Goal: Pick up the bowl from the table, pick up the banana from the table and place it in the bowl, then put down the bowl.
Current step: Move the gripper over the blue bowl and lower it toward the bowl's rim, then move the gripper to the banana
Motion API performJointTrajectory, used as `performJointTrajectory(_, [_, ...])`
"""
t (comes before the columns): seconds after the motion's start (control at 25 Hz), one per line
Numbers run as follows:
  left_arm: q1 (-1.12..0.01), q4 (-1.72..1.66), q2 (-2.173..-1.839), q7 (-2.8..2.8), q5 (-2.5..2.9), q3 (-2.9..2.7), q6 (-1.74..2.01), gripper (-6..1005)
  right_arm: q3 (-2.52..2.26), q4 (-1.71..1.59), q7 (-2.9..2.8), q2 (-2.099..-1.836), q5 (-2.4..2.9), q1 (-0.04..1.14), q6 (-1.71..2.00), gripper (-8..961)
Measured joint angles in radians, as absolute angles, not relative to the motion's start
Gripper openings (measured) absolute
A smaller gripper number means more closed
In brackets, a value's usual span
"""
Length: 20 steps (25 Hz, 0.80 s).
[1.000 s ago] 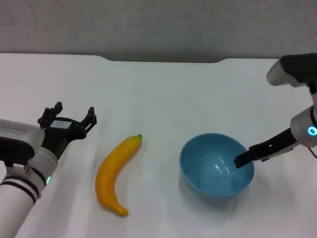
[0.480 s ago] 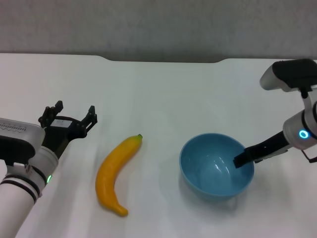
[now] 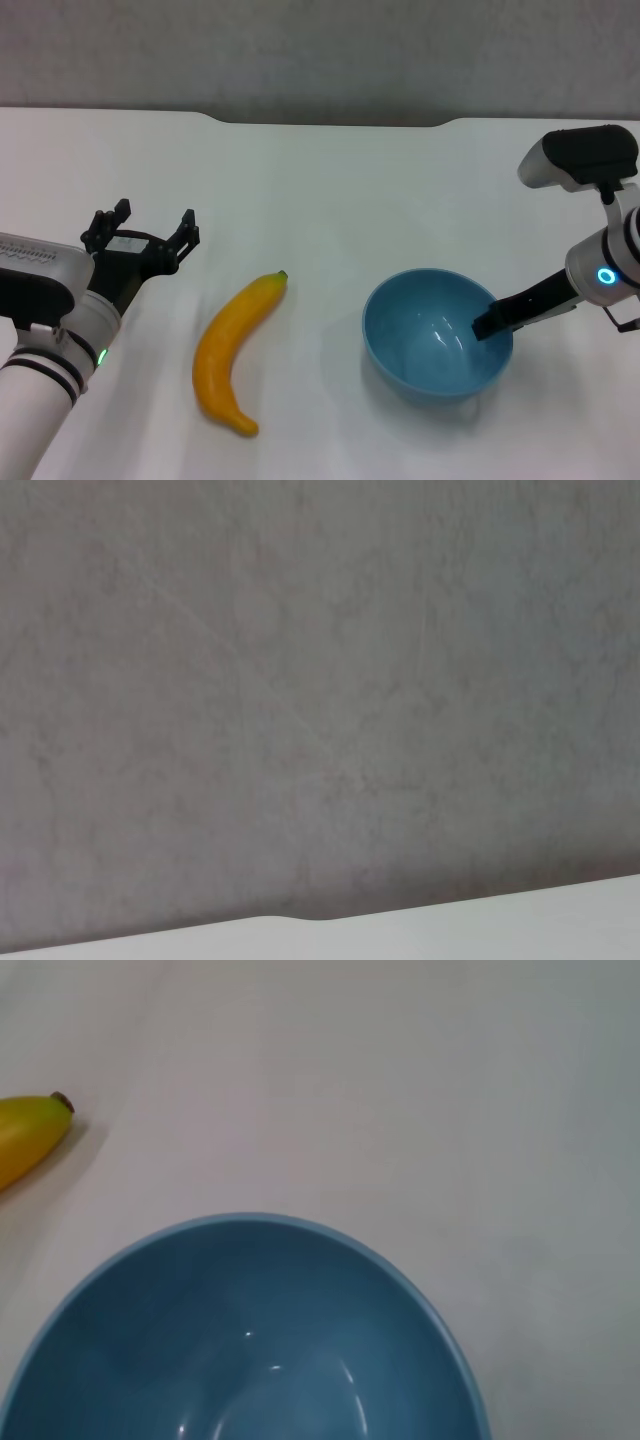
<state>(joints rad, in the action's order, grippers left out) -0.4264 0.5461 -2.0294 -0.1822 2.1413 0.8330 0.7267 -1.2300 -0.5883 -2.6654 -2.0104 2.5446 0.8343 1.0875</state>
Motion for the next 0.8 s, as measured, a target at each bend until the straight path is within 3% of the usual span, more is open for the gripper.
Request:
performJointTrajectory(0.12, [-0.426,0.546,-2.029,-0.182,2.141,0.833,0.726,889,-1.251,-0.588,-2.665,-2.011,2.547,0.834,1.07,620])
performJointTrajectory(0.32, [-0.426,0.546,-2.029,-0.183,2.141,0.833,0.724,889,-1.318,-0.586,-2.665,-2.015,2.543,0.831,1.032,382])
performJointTrajectory(0.44, [-0.426,0.546,-2.029,-0.183,2.141,0.833,0.724,889,-1.322,-0.586,-2.664,-2.015,2.542,0.829,1.025,180])
performJointTrajectory(0.68, [-0.425,0.546,-2.029,-0.182,2.138,0.833,0.721,890,-1.322,-0.585,-2.666,-2.016,2.54,0.823,1.01,37])
performJointTrajectory(0.8, [-0.424,0.546,-2.029,-0.179,2.136,0.833,0.716,890,-1.322,-0.587,-2.671,-2.018,2.539,0.815,0.997,37])
